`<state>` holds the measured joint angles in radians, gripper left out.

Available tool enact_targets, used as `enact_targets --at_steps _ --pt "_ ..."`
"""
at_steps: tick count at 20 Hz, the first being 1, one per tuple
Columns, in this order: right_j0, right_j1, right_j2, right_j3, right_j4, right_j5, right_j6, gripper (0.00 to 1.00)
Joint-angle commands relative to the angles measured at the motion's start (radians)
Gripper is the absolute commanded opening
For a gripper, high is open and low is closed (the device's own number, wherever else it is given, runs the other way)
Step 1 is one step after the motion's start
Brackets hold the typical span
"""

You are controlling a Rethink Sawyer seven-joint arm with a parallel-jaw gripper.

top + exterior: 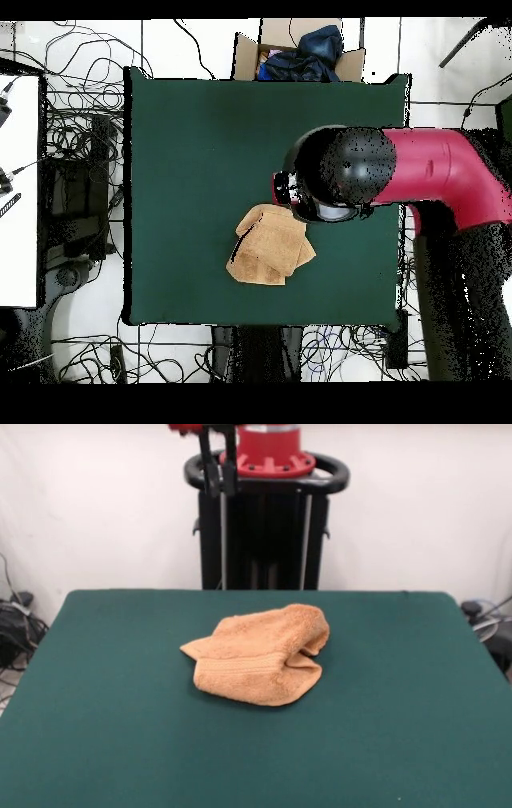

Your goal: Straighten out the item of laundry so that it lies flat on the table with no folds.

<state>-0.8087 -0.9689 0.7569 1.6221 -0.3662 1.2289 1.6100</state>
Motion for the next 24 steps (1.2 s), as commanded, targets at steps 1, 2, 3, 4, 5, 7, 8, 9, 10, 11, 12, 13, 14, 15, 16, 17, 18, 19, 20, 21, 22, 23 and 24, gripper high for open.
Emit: enact_targets --at_steps 1,2,3,4,5,7,8,9,10,11,12,13,14,15,16,17,18,19,20,21,22,23,24 --pt "0.053 0.109 -0.112 0.127 -0.016 -0.111 0.183 0.0" --pt "0.064 0.129 -0.126 0.132 -0.028 -0.13 0.185 0.0" --pt "0.079 0.146 -0.142 0.132 -0.043 -0.142 0.189 0.0" --pt "0.093 0.163 -0.157 0.132 -0.057 -0.154 0.193 0.0" --pt "0.111 0.176 -0.176 0.131 -0.073 -0.163 0.2 0.0" --pt "0.141 0.199 -0.208 0.131 -0.092 -0.177 0.212 0.0" --pt "0.158 0.21 -0.224 0.137 -0.103 -0.198 0.232 0.0" --pt "0.169 0.216 -0.237 0.141 -0.103 -0.213 0.24 0.0" --pt "0.184 0.222 -0.253 0.152 -0.106 -0.246 0.26 0.0" --pt "0.19 0.226 -0.263 0.159 -0.101 -0.267 0.267 0.0" --pt "0.198 0.232 -0.273 0.173 -0.096 -0.299 0.282 0.0" --pt "0.203 0.237 -0.282 0.181 -0.087 -0.319 0.285 0.0" --pt "0.203 0.24 -0.288 0.197 -0.071 -0.347 0.289 0.0" --pt "0.205 0.242 -0.294 0.205 -0.06 -0.361 0.287 0.0" --pt "0.202 0.244 -0.297 0.223 -0.039 -0.381 0.288 0.0" --pt "0.201 0.245 -0.301 0.232 -0.026 -0.39 0.284 0.0" --pt "0.198 0.26 -0.301 0.247 -0.009 -0.42 0.284 0.0" --pt "0.196 0.263 -0.301 0.255 0.002 -0.435 0.278 0.0" --pt "0.191 0.273 -0.298 0.271 0.013 -0.469 0.273 0.0" --pt "0.19 0.275 -0.299 0.278 0.022 -0.486 0.268 0.0" --pt "0.185 0.283 -0.295 0.295 0.035 -0.518 0.264 0.0" --pt "0.185 0.285 -0.295 0.301 0.046 -0.53 0.258 0.0" --pt "0.183 0.295 -0.292 0.319 0.051 -0.561 0.258 0.0"
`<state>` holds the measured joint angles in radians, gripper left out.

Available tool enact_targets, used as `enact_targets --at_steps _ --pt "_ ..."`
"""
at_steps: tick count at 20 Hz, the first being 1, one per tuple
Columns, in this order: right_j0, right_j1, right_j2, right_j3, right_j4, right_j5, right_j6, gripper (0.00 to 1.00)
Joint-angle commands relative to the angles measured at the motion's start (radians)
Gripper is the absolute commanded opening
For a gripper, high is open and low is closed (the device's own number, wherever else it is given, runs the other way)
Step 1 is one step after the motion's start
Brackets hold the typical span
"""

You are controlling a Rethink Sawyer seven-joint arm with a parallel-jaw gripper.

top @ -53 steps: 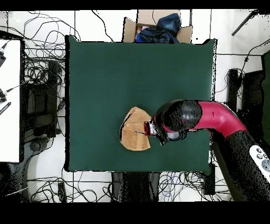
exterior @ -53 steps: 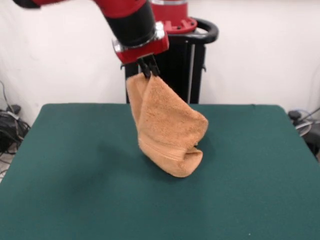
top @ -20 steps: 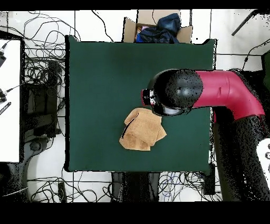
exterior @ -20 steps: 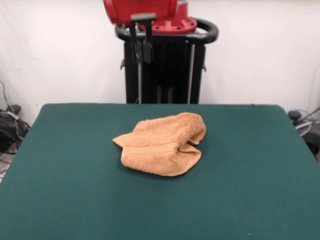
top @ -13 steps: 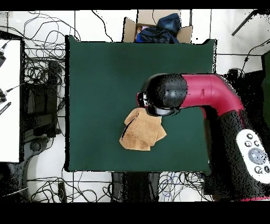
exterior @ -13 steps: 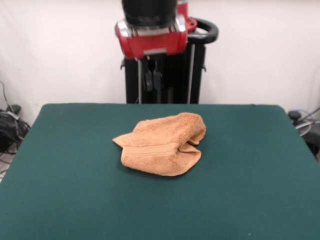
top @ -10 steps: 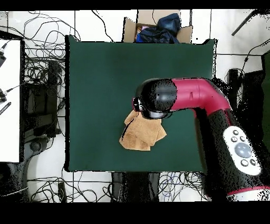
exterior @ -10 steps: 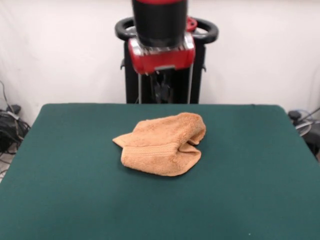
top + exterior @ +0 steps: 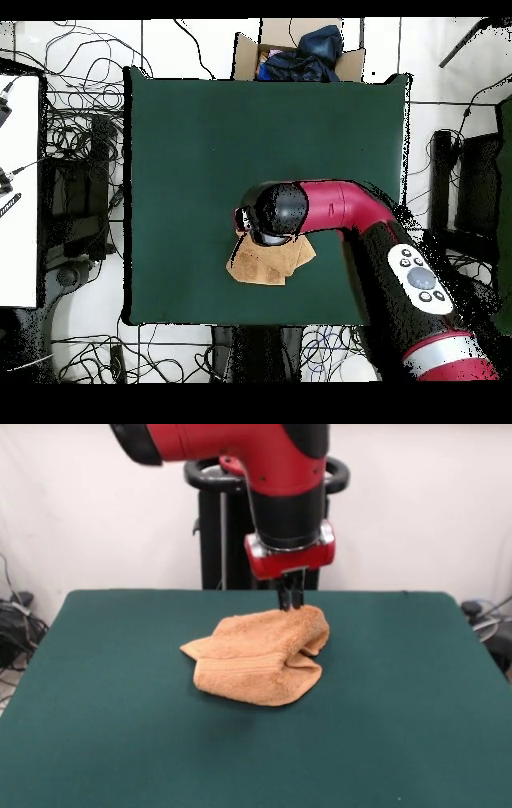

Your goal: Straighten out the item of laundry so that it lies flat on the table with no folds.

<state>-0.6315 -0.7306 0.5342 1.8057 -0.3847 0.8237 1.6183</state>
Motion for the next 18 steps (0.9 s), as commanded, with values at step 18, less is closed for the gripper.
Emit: enact_targets --at_steps 18 --pt "-0.034 0.133 -0.055 0.157 -0.003 -0.292 0.059 0.0"
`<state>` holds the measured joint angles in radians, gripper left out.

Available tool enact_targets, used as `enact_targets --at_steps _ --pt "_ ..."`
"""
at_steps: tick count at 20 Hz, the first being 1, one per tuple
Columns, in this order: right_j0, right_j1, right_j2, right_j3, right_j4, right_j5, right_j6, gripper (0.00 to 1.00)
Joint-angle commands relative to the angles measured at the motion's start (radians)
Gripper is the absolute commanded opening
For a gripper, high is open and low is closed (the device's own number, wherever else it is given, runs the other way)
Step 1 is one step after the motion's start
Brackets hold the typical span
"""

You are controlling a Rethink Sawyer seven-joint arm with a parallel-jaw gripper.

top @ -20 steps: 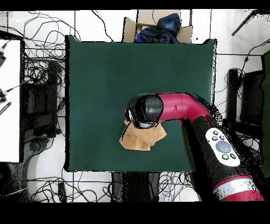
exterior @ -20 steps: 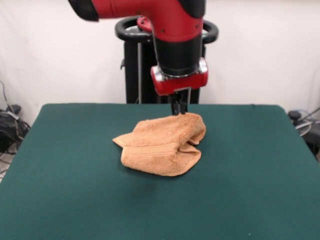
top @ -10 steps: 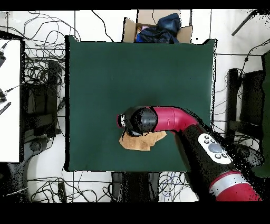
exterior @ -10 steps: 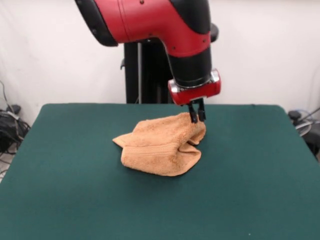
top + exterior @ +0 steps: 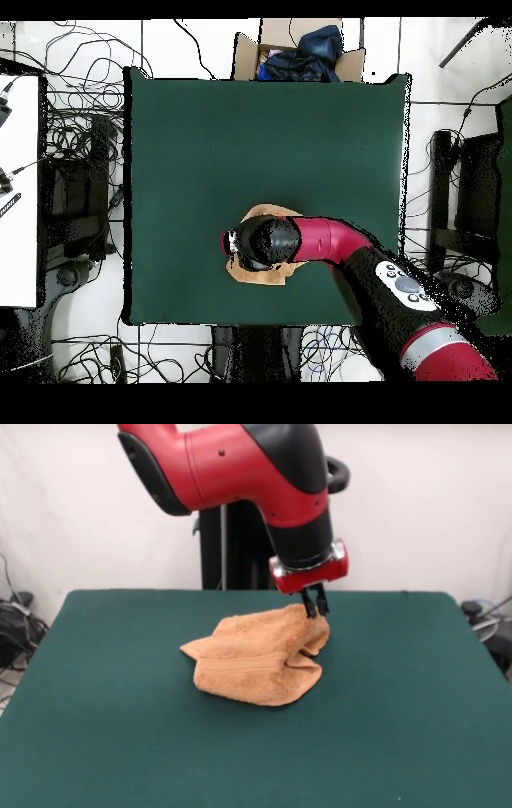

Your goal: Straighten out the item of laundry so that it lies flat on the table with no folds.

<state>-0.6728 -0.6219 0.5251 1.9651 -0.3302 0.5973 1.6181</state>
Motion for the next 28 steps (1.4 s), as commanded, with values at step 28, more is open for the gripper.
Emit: enact_targets --at_steps 28 --pt "-0.071 0.122 0.034 0.084 0.059 -0.226 0.134 0.0"
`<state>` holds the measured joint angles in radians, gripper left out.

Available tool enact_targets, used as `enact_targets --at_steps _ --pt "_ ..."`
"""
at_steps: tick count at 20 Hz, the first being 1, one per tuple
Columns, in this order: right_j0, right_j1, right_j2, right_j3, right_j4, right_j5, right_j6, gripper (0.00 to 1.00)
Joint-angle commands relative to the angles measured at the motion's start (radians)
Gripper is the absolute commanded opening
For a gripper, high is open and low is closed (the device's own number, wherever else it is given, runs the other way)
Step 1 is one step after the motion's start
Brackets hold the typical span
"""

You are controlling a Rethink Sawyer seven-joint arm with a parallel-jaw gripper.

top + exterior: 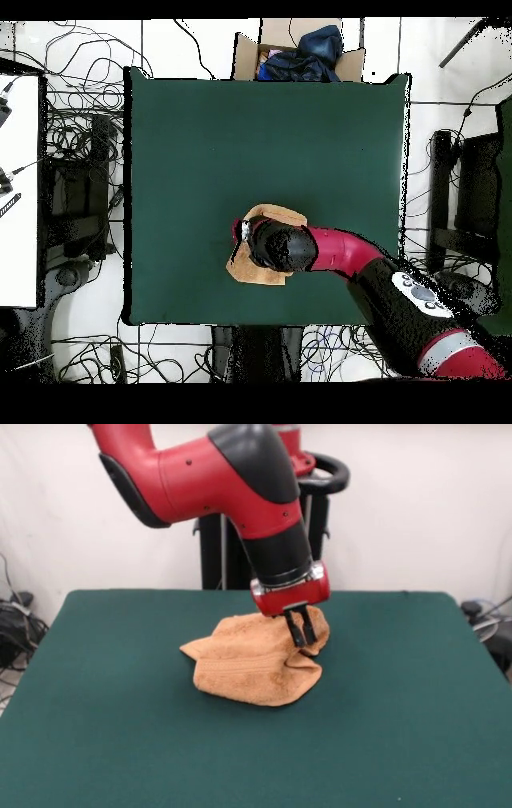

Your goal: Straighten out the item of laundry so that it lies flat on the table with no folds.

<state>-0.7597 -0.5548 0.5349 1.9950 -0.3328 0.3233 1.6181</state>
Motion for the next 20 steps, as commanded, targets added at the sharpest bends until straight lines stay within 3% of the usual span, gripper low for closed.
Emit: enact_targets --at_steps 1,10,20 --pt "0.008 0.076 0.021 0.054 0.057 0.042 0.126 0.0" --pt "-0.017 0.153 0.005 0.063 0.053 0.052 0.108 0.0" --pt "0.047 0.089 -0.104 0.003 -0.022 0.133 0.058 0.0"
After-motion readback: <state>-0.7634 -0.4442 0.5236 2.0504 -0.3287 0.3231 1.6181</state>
